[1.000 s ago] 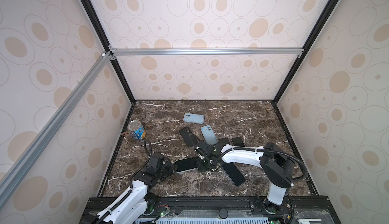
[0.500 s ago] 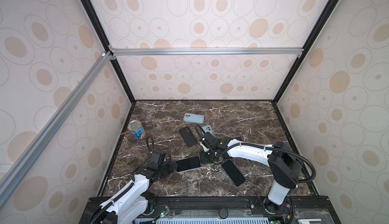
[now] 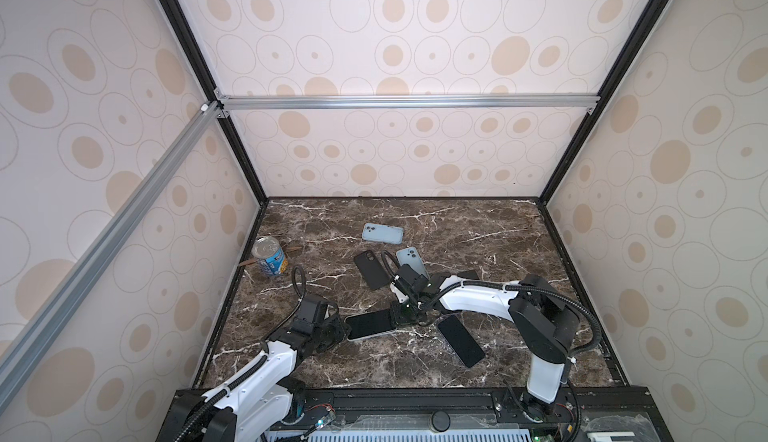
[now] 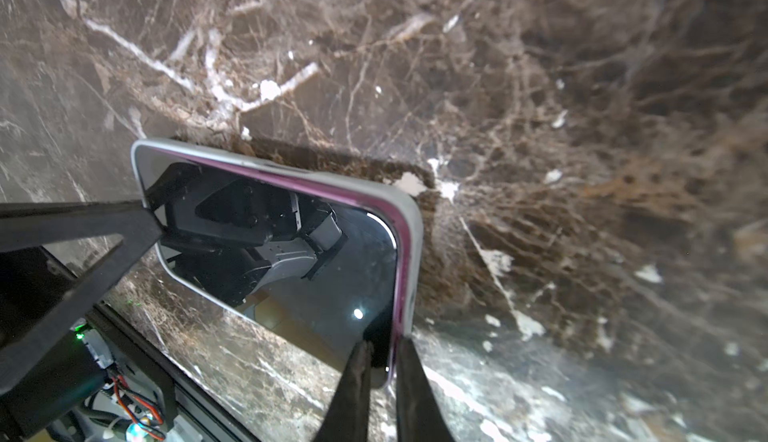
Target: Put the phone into the phone case
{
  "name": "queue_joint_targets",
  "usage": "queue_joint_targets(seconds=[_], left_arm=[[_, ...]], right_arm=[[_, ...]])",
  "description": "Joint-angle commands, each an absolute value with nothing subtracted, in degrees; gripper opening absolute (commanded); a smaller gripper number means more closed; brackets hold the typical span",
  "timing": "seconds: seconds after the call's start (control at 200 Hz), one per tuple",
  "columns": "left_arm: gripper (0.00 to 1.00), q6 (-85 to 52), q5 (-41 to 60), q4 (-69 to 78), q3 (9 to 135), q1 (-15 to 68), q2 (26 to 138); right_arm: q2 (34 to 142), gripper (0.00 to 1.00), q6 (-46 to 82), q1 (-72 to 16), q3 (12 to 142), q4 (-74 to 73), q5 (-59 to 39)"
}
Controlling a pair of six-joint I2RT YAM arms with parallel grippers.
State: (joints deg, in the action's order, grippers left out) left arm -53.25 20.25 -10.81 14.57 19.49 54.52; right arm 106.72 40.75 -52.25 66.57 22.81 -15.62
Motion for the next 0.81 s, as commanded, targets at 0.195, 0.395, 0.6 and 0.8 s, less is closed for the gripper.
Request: queue_joint_targets(seconds=[0.195, 0.395, 0.6, 0.8], left_arm=[[0.21, -54.29, 21.42, -9.65, 12.51, 19.42, 54.03], [0.21, -54.51, 21.66, -9.22, 12.21, 19.41, 54.84], [0.21, -54.49, 21.53, -9.74, 12.4, 19.41, 55.03], [0.21, -54.4, 21.44, -9.87, 12.48, 19.38, 55.47]], right_arm=[[113.24, 0.13, 40.39, -54.02, 63.98, 26.22, -14.85], [118.1, 0.13, 38.7, -56.2, 64.9, 29.87, -13.6], [121.58, 0.13, 37.09, -56.49, 64.86, 31.91, -11.81], [123.48, 0.13, 36.1, -56.49, 65.39, 31.56, -12.39]])
